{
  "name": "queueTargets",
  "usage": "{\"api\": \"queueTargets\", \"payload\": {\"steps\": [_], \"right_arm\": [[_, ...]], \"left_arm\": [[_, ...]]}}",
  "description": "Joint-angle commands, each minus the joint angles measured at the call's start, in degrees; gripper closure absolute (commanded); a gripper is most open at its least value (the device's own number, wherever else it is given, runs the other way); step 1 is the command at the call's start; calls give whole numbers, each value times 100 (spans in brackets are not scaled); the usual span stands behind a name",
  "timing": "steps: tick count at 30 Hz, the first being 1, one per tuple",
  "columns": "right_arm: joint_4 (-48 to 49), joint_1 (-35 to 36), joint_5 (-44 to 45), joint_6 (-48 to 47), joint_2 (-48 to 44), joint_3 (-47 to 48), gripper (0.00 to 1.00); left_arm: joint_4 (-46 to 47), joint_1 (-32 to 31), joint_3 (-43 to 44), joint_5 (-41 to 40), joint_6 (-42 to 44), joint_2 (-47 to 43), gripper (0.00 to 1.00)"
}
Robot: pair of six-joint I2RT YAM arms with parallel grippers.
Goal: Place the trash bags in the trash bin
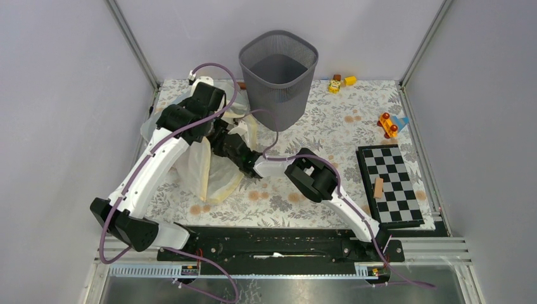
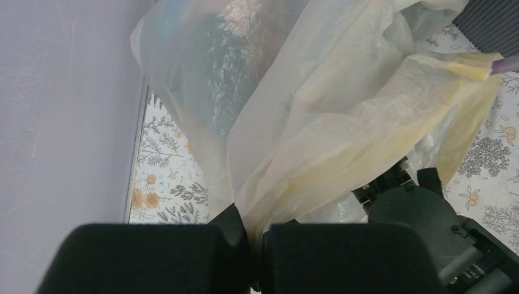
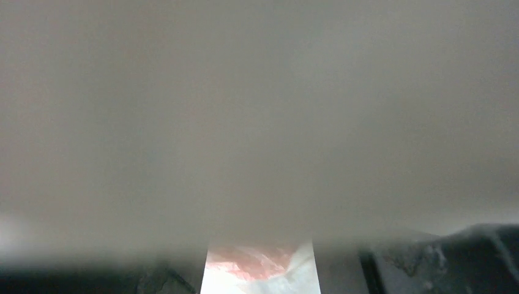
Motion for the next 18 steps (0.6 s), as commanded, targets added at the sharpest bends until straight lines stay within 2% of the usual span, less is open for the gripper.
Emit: {"api": "queueTargets", "payload": {"steps": [1, 3, 6, 12, 18], "right_arm": [[-165, 49, -37, -256, 246, 780, 41], [-324, 54, -101, -335, 319, 1005, 44], [-234, 55, -94, -414, 214, 900, 55], [290, 55, 97, -712, -427, -18, 98], [792, 137, 275, -1215, -1420, -1078, 100]], "left_arm": [[136, 51, 217, 7, 34, -67, 100], [149, 74, 193, -2, 29, -63, 100], [150, 109, 200, -22, 31, -71, 100], [214, 182, 170, -121, 37, -185, 100], [340, 217, -107, -152, -4, -235, 100]]}}
